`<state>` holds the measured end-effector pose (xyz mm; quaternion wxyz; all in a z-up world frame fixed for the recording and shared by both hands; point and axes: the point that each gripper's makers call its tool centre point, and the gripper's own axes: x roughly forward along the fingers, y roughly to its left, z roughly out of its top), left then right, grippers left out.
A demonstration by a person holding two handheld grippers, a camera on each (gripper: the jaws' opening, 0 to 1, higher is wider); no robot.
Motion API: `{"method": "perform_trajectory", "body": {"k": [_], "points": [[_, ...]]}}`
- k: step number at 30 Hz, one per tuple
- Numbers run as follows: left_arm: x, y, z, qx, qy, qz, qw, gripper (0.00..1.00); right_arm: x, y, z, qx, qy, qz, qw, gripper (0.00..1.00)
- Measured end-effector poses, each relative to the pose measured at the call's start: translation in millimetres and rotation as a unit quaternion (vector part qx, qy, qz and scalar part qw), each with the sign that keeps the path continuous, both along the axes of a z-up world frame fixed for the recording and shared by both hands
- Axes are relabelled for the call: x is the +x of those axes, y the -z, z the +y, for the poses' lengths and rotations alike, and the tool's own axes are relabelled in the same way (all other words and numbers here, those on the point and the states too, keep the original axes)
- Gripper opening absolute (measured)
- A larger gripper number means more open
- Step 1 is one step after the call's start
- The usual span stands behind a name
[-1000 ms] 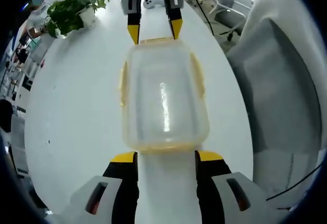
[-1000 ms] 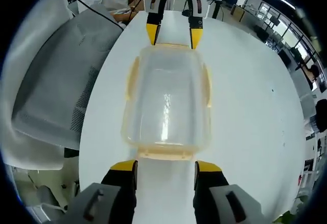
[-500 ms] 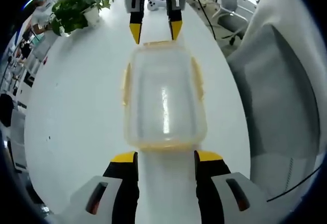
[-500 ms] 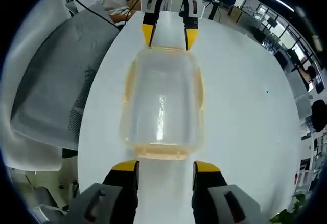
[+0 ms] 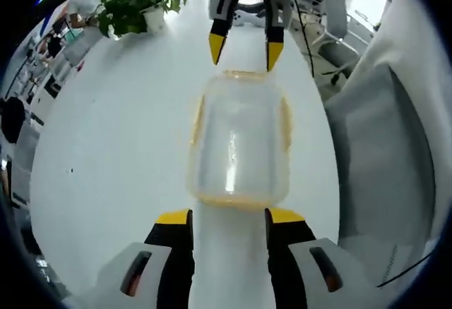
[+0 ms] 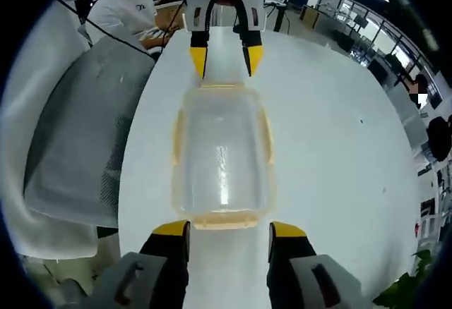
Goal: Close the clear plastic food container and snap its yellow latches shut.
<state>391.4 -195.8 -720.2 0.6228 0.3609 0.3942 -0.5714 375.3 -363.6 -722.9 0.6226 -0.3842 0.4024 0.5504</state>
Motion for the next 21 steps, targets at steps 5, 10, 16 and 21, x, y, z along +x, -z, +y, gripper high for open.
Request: {"method": "perform_trajectory", "body": {"k": [5, 10, 16, 21], "points": [[0.5, -5.6, -5, -0.036, -0.063, 0.032, 0.9968, 0.4, 6, -4.4, 3, 0.015, 0.062, 0.01, 0.9979, 0.42], [-1.1, -7.1, -11, -0.079, -0.142, 0.079, 0.9835, 0.38, 13, -5.8, 2, 0.018, 0.15, 0.023, 0.9883, 0.39], [-0.4, -2.2, -7, -0.1, -0.228, 0.124, 0.9605, 0.39, 13, -7.1, 8, 0.038, 0.23, 0.056, 0.9708, 0.33], [-2.5, 8.4, -1, -0.088, -0.273, 0.139, 0.9478, 0.4, 8, -0.6, 11, 0.044, 0.272, 0.079, 0.9581, 0.34]]}}
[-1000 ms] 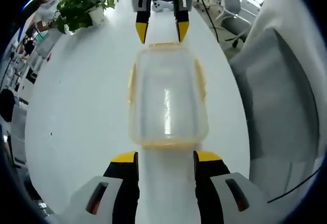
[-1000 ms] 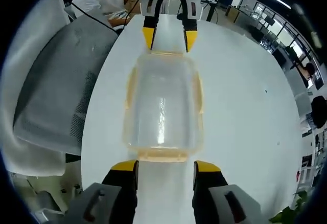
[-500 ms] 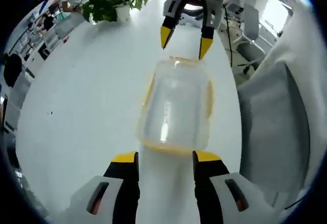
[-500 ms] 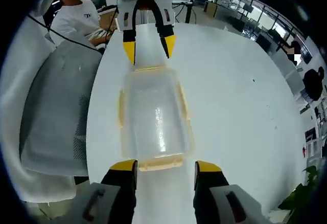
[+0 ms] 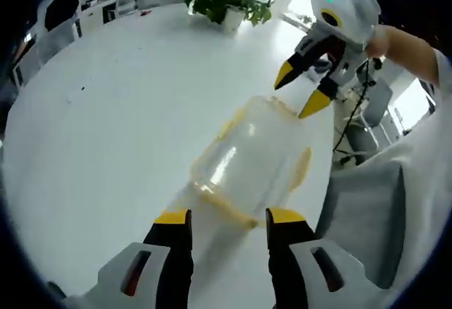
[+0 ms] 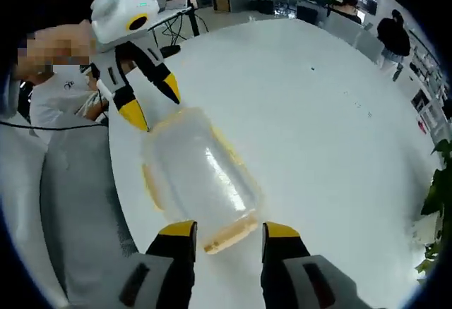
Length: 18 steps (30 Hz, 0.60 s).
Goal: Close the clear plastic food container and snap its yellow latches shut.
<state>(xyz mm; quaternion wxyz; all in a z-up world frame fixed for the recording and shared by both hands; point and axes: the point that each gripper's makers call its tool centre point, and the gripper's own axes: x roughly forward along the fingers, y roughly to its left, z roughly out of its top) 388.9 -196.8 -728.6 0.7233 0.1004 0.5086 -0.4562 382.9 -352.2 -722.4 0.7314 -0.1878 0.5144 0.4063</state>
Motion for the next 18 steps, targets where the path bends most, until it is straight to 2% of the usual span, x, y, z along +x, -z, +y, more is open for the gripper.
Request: {"method": "perform_trajectory", "body": {"k": [2, 4, 5, 8, 10, 11, 14, 18], "points": [[-0.5, 0.4, -3, -0.014, -0.027, 0.015, 0.9994, 0.4, 2, 4.3, -7, -0.015, 0.024, -0.003, 0.9996, 0.33], [2.2, 1.5, -3, -0.021, -0.053, 0.019, 0.9982, 0.39, 2, 6.8, -8, -0.015, 0.028, 0.001, 0.9995, 0.33], [2.0, 3.6, -2, -0.019, -0.072, 0.03, 0.9968, 0.39, 0, 8.3, -10, -0.014, 0.043, 0.011, 0.9989, 0.33], [-1.2, 5.1, -6, -0.035, -0.101, 0.06, 0.9924, 0.39, 2, 9.4, -11, -0.007, 0.058, 0.013, 0.9982, 0.31], [0.5, 5.9, -6, -0.037, -0.114, 0.059, 0.991, 0.38, 1, 10.3, -11, -0.007, 0.062, 0.014, 0.998, 0.29], [0.7, 6.4, -6, -0.034, -0.119, 0.059, 0.9905, 0.39, 1, 10.8, -11, -0.005, 0.068, 0.014, 0.9976, 0.31], [0.8, 9.3, -9, -0.027, -0.12, 0.057, 0.9907, 0.39, -3, 13.9, -7, 0.012, 0.093, 0.041, 0.9947, 0.33], [-3.1, 9.7, -16, -0.025, -0.128, 0.065, 0.9893, 0.39, -2, 15.1, -6, 0.017, 0.104, 0.048, 0.9933, 0.36]]}}
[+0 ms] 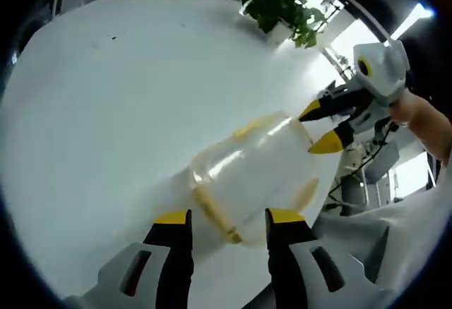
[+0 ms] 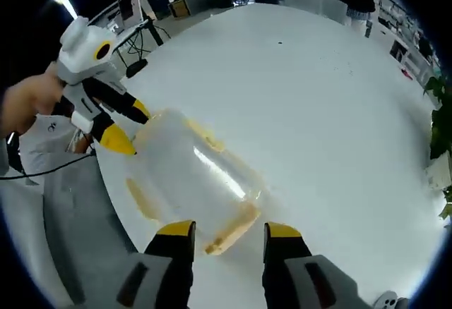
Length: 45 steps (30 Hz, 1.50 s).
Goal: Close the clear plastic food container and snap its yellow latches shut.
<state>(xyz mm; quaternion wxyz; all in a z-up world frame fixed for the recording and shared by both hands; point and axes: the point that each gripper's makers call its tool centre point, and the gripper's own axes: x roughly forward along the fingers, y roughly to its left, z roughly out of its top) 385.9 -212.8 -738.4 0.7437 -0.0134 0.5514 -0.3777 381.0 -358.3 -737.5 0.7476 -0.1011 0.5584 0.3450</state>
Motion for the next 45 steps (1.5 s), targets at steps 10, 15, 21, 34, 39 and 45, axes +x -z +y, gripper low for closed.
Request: {"method": "perform_trajectory", "body": {"k": [10, 15, 21, 34, 39, 45], "points": [[-4.3, 0.0, -14, 0.025, 0.016, -0.011, 0.9995, 0.48, -9, 3.1, 11, 0.02, 0.015, 0.027, 0.9993, 0.42], [-3.7, 4.2, -13, 0.042, 0.023, -0.017, 0.9987, 0.48, -9, 4.6, 11, 0.024, 0.028, 0.038, 0.9986, 0.42], [-3.7, 4.6, -15, 0.04, 0.005, -0.007, 0.9991, 0.48, -9, 4.6, 13, 0.026, 0.038, 0.042, 0.9981, 0.43], [-2.5, 5.5, -18, 0.041, -0.009, 0.002, 0.9991, 0.44, -8, 5.6, 17, 0.019, 0.057, 0.048, 0.9971, 0.41], [0.0, 9.5, -18, 0.039, -0.035, 0.017, 0.9985, 0.41, -7, 7.7, 18, 0.018, 0.071, 0.052, 0.996, 0.41], [2.2, 9.0, -20, 0.037, -0.039, 0.019, 0.9984, 0.41, -5, 9.3, 22, 0.014, 0.089, 0.052, 0.9946, 0.41]]}}
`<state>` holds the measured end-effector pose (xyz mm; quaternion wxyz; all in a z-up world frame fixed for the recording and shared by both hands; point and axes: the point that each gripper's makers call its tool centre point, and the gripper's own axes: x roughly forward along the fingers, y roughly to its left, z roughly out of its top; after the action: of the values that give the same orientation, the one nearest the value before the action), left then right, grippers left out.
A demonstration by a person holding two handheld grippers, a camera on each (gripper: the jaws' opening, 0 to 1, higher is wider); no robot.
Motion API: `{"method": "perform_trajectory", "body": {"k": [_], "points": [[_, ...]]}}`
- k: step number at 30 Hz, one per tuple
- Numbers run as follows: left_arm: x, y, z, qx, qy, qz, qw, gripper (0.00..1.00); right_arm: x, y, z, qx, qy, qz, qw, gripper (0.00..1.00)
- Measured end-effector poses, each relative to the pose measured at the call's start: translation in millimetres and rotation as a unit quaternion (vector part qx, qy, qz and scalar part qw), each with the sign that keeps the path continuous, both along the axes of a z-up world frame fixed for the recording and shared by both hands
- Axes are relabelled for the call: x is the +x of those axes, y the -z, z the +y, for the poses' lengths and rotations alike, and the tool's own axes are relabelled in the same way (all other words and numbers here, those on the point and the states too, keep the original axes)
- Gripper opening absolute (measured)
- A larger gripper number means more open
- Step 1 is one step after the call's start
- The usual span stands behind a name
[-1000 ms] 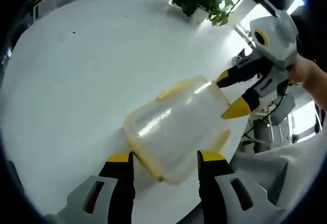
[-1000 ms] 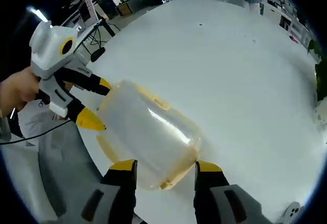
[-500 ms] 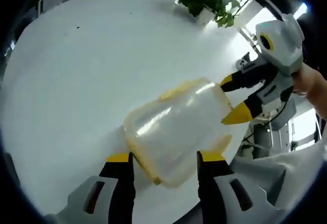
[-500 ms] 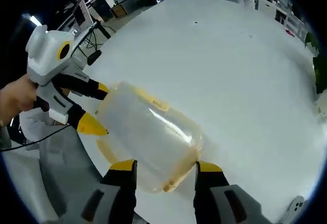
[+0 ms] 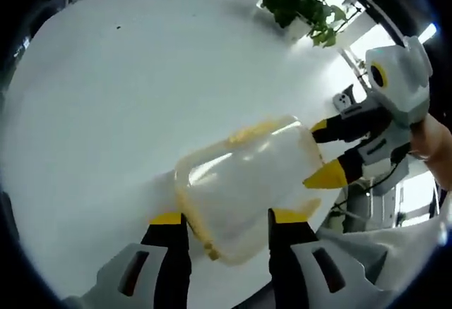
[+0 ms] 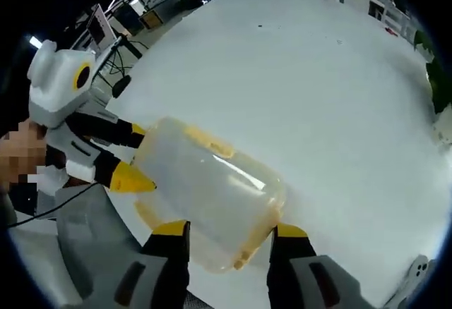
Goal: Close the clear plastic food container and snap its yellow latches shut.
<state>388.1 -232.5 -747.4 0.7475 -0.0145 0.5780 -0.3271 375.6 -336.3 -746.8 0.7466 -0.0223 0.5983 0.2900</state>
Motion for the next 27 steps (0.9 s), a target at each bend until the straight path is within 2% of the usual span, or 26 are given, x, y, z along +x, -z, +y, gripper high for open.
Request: {"method": "perform_trajectory", "body": {"k": [3, 9, 13, 16, 18, 20, 27], "points": [[-0.4, -0.7, 0, -0.005, 0.004, -0.002, 1.0, 0.42, -2, -0.2, -2, 0.009, -0.003, -0.007, 0.9999, 0.41], [-1.8, -1.9, 2, -0.012, 0.007, -0.01, 0.9999, 0.43, -3, -2.1, -2, 0.015, -0.004, -0.001, 0.9999, 0.43], [-3.8, -2.7, 1, -0.021, 0.029, -0.02, 0.9992, 0.45, -5, -0.9, -5, 0.027, -0.002, 0.0, 0.9996, 0.45], [-4.7, -2.7, -1, -0.023, 0.04, -0.025, 0.9986, 0.46, -7, -0.4, -6, 0.034, -0.019, -0.003, 0.9992, 0.47], [-7.3, -3.2, -3, -0.028, 0.049, -0.028, 0.998, 0.46, -8, -0.9, -8, 0.031, -0.037, -0.013, 0.9988, 0.49], [-8.4, -2.9, -5, -0.035, 0.055, -0.03, 0.9974, 0.46, -8, -1.7, -11, 0.027, -0.031, -0.011, 0.9991, 0.49], [-10.0, -4.7, -5, -0.045, 0.045, -0.027, 0.9976, 0.47, -6, -6.2, -15, 0.011, -0.051, -0.032, 0.9981, 0.42]]}}
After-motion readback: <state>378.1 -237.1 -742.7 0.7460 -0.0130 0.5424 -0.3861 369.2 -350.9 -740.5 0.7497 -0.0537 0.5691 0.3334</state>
